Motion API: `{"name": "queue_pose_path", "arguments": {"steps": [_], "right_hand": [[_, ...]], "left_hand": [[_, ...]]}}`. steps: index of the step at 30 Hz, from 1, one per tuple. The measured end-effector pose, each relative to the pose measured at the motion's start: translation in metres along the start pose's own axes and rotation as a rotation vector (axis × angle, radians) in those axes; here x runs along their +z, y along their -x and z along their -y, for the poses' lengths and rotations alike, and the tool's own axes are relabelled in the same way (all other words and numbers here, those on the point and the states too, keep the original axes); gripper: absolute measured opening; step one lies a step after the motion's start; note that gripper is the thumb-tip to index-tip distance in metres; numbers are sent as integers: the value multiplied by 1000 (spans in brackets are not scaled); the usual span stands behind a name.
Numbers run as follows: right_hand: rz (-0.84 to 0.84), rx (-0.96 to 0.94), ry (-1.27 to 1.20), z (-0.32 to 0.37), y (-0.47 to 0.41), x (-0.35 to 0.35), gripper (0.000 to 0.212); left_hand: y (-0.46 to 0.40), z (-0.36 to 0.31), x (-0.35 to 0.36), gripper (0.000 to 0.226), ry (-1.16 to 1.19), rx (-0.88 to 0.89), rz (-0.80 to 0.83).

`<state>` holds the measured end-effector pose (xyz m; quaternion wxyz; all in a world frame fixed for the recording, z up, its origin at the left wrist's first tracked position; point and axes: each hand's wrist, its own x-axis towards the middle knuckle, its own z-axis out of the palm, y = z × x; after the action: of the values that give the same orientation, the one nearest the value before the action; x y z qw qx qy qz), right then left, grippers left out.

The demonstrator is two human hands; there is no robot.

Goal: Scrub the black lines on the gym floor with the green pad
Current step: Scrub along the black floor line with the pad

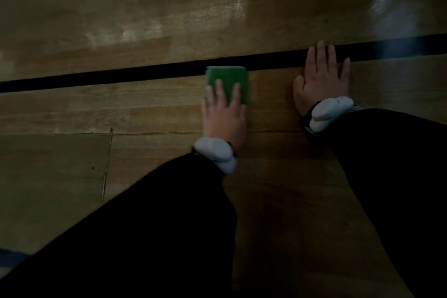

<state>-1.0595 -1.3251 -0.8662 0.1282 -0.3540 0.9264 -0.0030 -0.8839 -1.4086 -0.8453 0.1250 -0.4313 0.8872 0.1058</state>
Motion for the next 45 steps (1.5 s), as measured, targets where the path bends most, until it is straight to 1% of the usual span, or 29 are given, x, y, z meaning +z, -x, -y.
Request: {"name": "queue_pose_path", "arguments": {"steps": [2, 4, 7, 9, 13, 15, 18, 20, 23, 25, 28, 32, 34, 36, 38, 40, 42, 45], "right_hand": [[27, 9, 14, 1, 0, -1, 63], [60, 27, 26, 3, 2, -4, 63], [93, 50, -9, 8, 6, -10, 61], [133, 26, -52, 6, 5, -15, 62], [212, -67, -37, -10, 16, -24, 65], [232, -120, -22, -17, 28, -25, 66], [227, -211, -14, -24, 39, -26, 66], [207, -208, -39, -25, 40, -31, 65], [182, -199, -83, -21, 43, -38, 64], [183, -214, -101, -17, 46, -39, 63], [188, -261, -121, -10, 52, -39, 61], [178, -304, -141, -2, 57, -44, 60], [182, -341, -139, 0, 59, -47, 60], [186, -364, -136, 0, 60, -50, 60], [175, -378, -141, 1, 62, -54, 59], [158, -382, -153, 3, 62, -58, 59], [151, -386, -158, 1, 64, -62, 58], [130, -352, -155, -7, 65, -68, 57]], "left_hand": [[18, -39, 12, 56, 12, 107, 11], [34, -63, 22, 55, 19, 162, 21], [40, -64, 23, 54, 32, 162, 10], [41, -52, 21, 54, 40, 156, 11], [51, 3, 14, 55, 64, 24, 50], [57, 46, 10, 56, 84, -97, 86], [69, 100, 11, 56, 116, -310, 32], [76, 110, 15, 56, 142, -372, 6], [78, 96, 18, 56, 122, -401, -19], [80, 79, 19, 56, 97, -343, 5], [95, 40, 24, 57, 28, -159, 65], [116, -35, 29, 56, -29, 79, 108], [131, -71, 38, 56, -5, 224, 177], [146, -95, 48, 56, 63, 315, 186], [152, -102, 52, 55, 97, 324, 170], [146, -94, 49, 55, 56, 312, 183], [143, -74, 44, 55, 23, 237, 176], [145, -26, 38, 56, 43, 65, 126]]}}
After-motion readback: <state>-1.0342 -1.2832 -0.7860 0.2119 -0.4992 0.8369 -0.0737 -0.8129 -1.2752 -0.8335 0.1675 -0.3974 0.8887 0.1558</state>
